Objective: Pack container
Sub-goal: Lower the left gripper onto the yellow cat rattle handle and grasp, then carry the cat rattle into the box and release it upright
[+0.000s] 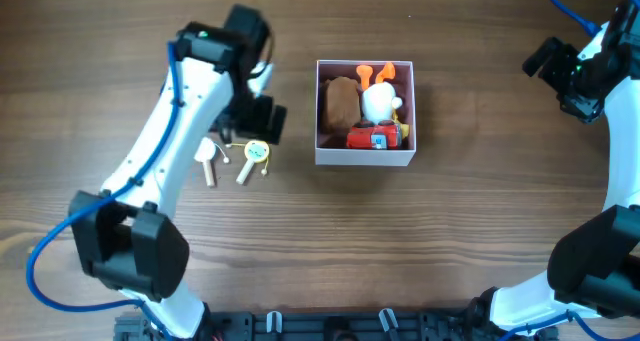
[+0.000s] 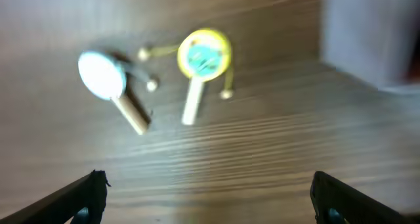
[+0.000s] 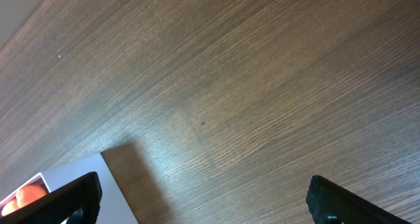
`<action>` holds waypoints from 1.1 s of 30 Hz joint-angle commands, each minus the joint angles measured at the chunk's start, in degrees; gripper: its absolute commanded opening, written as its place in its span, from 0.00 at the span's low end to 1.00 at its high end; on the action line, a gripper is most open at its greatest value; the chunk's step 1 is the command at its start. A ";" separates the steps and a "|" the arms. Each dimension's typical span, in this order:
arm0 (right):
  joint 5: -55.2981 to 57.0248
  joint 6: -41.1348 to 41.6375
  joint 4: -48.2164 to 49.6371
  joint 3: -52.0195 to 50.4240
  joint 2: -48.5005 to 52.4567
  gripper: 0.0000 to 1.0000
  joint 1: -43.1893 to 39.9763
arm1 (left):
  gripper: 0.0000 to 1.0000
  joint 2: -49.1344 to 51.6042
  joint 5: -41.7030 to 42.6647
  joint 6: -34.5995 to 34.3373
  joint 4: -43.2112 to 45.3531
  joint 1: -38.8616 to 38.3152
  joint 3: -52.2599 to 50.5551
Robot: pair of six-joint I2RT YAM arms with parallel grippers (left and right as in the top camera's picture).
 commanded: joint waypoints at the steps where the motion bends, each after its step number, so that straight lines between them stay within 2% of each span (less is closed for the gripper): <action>1: -0.94 0.63 0.13 -0.48 0.68 1.00 0.04 | 0.99 0.87 5.57 -7.34 4.74 4.63 -10.05; 6: -0.94 0.66 0.13 -0.48 0.68 1.00 0.04 | 0.88 0.87 6.38 -7.10 17.00 5.01 -24.00; 9: -0.94 0.63 0.13 -0.48 0.68 1.00 0.04 | 0.87 0.87 4.28 -6.93 24.94 5.01 -30.29; 12: -0.94 0.63 0.13 -0.48 0.68 1.00 0.04 | 0.70 0.87 4.31 -6.88 34.62 4.98 -35.93; 14: -0.94 0.63 0.13 -0.48 0.68 1.00 0.04 | 0.69 0.87 4.28 -6.69 37.68 4.98 -37.66; 16: -0.94 0.63 0.13 -0.48 0.68 1.00 0.04 | 0.67 0.87 4.31 -5.99 38.18 5.01 -37.77; 19: -0.94 0.66 0.13 -0.48 0.68 1.00 0.04 | 0.58 0.87 4.35 -2.34 38.69 4.98 -37.77; 22: -0.94 0.63 0.13 -0.48 0.68 1.00 0.04 | 0.44 0.87 4.63 2.38 38.71 4.98 -37.77; 26: -0.94 0.63 0.13 -0.48 0.68 1.00 0.04 | 0.30 0.87 4.76 6.19 38.62 4.98 -37.77; 28: -0.94 0.63 0.13 -0.48 0.68 1.00 0.04 | 0.26 0.87 4.79 6.80 38.60 4.98 -37.75; 31: -0.94 0.63 0.13 -0.48 0.68 1.00 0.04 | 0.11 0.85 6.05 6.82 38.56 4.98 -37.75; 33: -0.94 0.63 0.13 -0.48 0.68 1.00 0.04 | 0.05 0.74 7.15 6.80 38.32 4.92 -37.70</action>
